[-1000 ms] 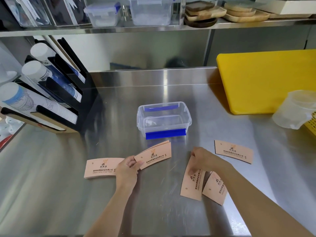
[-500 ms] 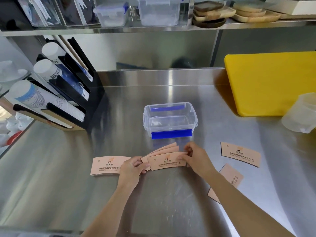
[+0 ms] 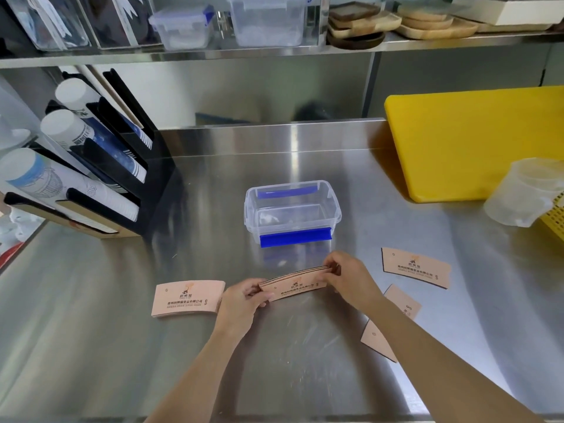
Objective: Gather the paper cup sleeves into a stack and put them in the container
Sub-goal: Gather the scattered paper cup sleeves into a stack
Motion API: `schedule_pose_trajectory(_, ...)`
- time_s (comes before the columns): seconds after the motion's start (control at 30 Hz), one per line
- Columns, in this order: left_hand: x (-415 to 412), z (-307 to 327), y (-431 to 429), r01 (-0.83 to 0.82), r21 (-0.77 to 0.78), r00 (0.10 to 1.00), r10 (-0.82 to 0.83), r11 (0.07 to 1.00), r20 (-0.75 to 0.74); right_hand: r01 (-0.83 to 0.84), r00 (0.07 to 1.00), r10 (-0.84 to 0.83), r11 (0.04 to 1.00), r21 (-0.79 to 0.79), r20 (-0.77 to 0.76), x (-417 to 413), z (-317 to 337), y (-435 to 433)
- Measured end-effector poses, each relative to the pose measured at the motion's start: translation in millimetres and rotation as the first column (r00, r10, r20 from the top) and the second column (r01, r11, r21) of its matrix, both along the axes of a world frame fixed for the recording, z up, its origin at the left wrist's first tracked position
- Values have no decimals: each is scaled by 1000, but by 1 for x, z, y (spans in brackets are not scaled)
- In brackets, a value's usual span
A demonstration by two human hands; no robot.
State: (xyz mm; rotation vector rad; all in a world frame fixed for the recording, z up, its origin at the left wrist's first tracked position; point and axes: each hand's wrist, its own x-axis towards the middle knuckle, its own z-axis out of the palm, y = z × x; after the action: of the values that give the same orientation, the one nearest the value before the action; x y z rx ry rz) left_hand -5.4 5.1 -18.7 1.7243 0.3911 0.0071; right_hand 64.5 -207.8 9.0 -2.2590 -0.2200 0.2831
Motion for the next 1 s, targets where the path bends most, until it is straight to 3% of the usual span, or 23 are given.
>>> schedule_pose_trajectory(0.13, 3, 0, -8, -18, 102, 999, 14, 995, 40, 33, 999, -33, 999, 14, 2, -2, 2, -18)
schedule_pose_trajectory(0.3, 10, -4, -10, -5, 72, 1000, 4, 997, 10, 179, 982, -180, 983, 27, 49, -2, 3, -68)
schedule_pose_trajectory(0.4, 13, -7, -16, -8, 74, 1000, 7, 997, 13, 126, 989, -143, 954, -272, -41, -1, 0, -96)
schedule_pose_trajectory(0.47, 16, -9, -22, -10, 60, 1000, 9, 998, 16, 17, 990, -83, 875, -484, -114, -5, -4, -107)
schedule_pose_trajectory(0.6, 23, -12, -33, 3, 22, 1000, -4, 1000, 18, -48, 990, -49, 766, -641, -133, -17, -15, -113)
schedule_pose_trajectory(0.7, 25, -13, -38, 5, 16, 1000, -5, 1000, 21, -24, 978, -98, 826, -564, -186, -18, -10, -110)
schedule_pose_trajectory(0.83, 25, -12, -39, -2, 3, 1000, 2, 1000, 21, 45, 956, -114, 968, -246, -271, -19, -1, -113)
schedule_pose_trajectory(0.9, 25, -10, -38, -10, -2, 1000, 10, 1000, 21, 176, 958, -181, 983, -45, -221, -20, 2, -113)
schedule_pose_trajectory(1.0, 23, -8, -34, -7, 13, 1000, 7, 1000, 12, 253, 964, -249, 967, 36, -91, -22, 5, -105)
